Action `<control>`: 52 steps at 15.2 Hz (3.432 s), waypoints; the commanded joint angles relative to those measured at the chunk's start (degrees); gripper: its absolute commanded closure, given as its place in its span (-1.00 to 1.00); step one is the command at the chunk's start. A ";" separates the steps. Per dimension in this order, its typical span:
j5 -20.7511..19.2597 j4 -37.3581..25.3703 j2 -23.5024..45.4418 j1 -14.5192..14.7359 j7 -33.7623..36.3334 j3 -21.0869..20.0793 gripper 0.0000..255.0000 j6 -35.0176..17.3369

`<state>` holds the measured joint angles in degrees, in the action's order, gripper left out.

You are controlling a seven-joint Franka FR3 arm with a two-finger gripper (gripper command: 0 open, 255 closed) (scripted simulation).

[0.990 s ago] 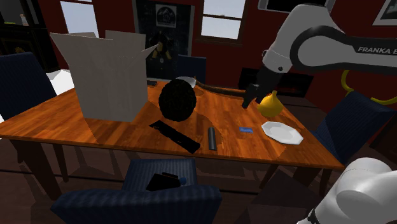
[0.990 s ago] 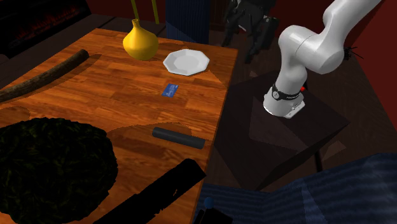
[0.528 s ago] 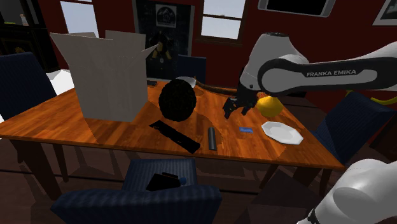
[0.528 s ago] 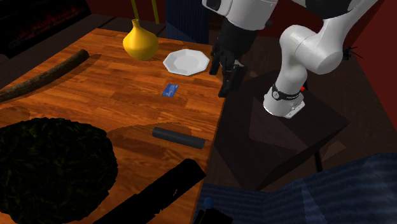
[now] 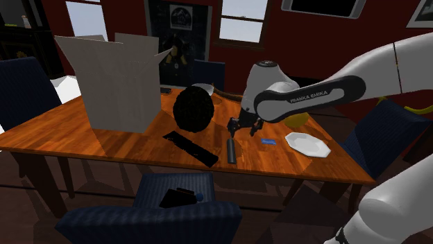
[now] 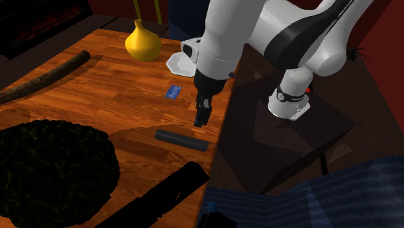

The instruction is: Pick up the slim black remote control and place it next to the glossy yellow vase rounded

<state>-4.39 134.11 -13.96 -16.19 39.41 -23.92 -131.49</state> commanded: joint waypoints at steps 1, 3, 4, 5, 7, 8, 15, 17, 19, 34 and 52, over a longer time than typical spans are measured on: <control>-3.29 -1.57 4.72 -1.62 6.05 -1.61 -1.00 -1.94; -7.11 -3.38 9.50 -2.83 11.91 -2.50 -1.00 -3.39; -9.14 -4.39 11.93 -3.25 14.88 -2.73 -1.00 -3.94; -11.19 -5.48 14.36 -3.50 17.83 -2.76 -1.00 -4.39; -15.17 -7.85 19.20 -3.54 23.55 -2.29 -1.00 -5.01; -16.36 -8.66 20.72 -3.34 25.29 -1.91 -1.00 -5.14; -20.58 -8.35 25.15 -2.96 28.10 -0.46 -1.00 -9.07; -20.94 -8.35 25.53 -2.92 28.34 -0.32 -1.00 -9.38; -20.94 -8.36 25.53 -2.92 28.34 -0.32 -1.00 -9.38; -20.31 -8.48 24.95 -3.05 27.81 -0.52 1.00 -8.81; -11.34 -13.12 16.33 -4.08 19.89 -2.21 1.00 2.44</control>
<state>-16.15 121.41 2.78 -20.25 59.70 -26.10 -129.79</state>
